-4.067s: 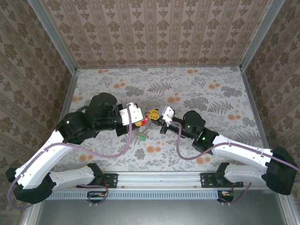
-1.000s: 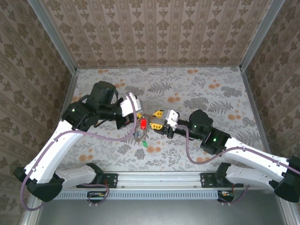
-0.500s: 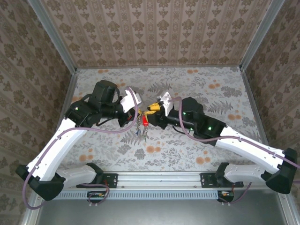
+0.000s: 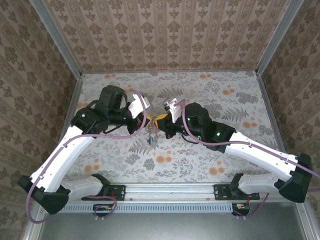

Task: Put the keys on the keyring

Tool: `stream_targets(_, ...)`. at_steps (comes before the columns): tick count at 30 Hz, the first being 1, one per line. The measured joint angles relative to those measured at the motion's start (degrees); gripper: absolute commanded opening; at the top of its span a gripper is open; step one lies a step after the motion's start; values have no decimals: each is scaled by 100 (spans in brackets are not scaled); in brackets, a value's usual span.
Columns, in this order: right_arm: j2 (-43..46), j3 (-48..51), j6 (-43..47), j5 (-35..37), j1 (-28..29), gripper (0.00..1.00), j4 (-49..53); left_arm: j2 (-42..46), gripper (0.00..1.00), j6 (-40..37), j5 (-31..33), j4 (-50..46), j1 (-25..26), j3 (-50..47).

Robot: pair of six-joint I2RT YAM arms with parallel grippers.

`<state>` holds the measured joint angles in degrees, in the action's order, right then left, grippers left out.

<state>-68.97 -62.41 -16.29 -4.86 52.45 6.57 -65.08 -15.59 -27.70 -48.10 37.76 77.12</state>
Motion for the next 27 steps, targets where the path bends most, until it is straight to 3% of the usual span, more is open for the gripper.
stream_targets(13, 210, 70, -304, -208, -175, 0, 13, 350, 0, 74, -352, 807, -118, -525)
stream_targets(19, 415, 286, -866, -728, -546, 0, 7, 455, 0, 308, -686, 1370, -157, -883)
stream_targets(22, 468, 385, -1117, -1091, -715, 7, -31, 535, 0, 529, -831, 1797, -160, -1187)
stream_targets(27, 435, 494, -1425, -1766, -896, 9, -52, 721, 0, 925, -1008, 2490, -157, -1714)
